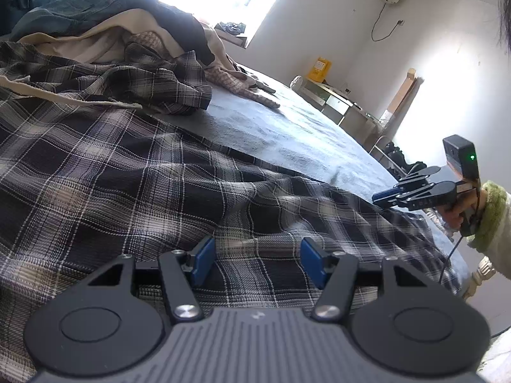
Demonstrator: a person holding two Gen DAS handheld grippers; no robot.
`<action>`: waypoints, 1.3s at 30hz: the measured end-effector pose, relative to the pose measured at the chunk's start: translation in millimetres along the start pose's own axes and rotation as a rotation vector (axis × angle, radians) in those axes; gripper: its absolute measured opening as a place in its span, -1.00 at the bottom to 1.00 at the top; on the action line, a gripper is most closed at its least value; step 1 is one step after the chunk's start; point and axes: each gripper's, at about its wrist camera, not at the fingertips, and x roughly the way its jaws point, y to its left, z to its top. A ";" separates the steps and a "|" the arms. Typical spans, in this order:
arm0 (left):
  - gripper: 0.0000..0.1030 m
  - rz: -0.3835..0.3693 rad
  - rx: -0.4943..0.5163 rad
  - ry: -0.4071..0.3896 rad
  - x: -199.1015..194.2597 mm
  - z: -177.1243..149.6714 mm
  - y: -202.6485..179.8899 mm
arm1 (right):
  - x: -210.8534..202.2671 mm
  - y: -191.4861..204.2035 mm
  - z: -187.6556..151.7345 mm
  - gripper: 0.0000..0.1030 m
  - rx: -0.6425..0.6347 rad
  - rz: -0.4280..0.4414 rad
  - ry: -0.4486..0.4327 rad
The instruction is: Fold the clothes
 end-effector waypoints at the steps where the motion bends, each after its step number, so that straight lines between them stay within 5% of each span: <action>1: 0.17 0.003 0.004 0.001 -0.1 -0.2 -1.1 | -2.8 1.9 0.8 -0.58 -0.018 0.012 -0.003; 10: 0.18 0.012 0.005 0.003 1.5 0.0 -1.9 | 4.6 16.1 5.5 -0.41 -0.197 -0.030 0.006; 16: 0.18 0.009 0.010 0.004 1.0 -0.8 -1.8 | -13.5 3.7 13.3 -0.41 -0.132 -0.028 -0.064; 28: 0.20 0.010 0.007 0.007 2.7 0.2 -2.9 | 3.9 22.6 5.4 -0.42 -0.244 -0.008 0.046; 31: 0.21 0.012 0.010 0.006 3.6 -0.3 -3.1 | 12.4 25.3 7.1 -0.51 -0.259 -0.001 0.069; 35: 0.21 0.013 0.010 0.007 3.4 -0.7 -3.6 | 14.4 42.8 2.9 -1.00 -0.329 -0.055 0.058; 39: 0.21 0.013 0.011 0.006 3.2 -0.9 -3.2 | 7.1 56.4 0.2 -1.00 -0.400 -0.172 0.028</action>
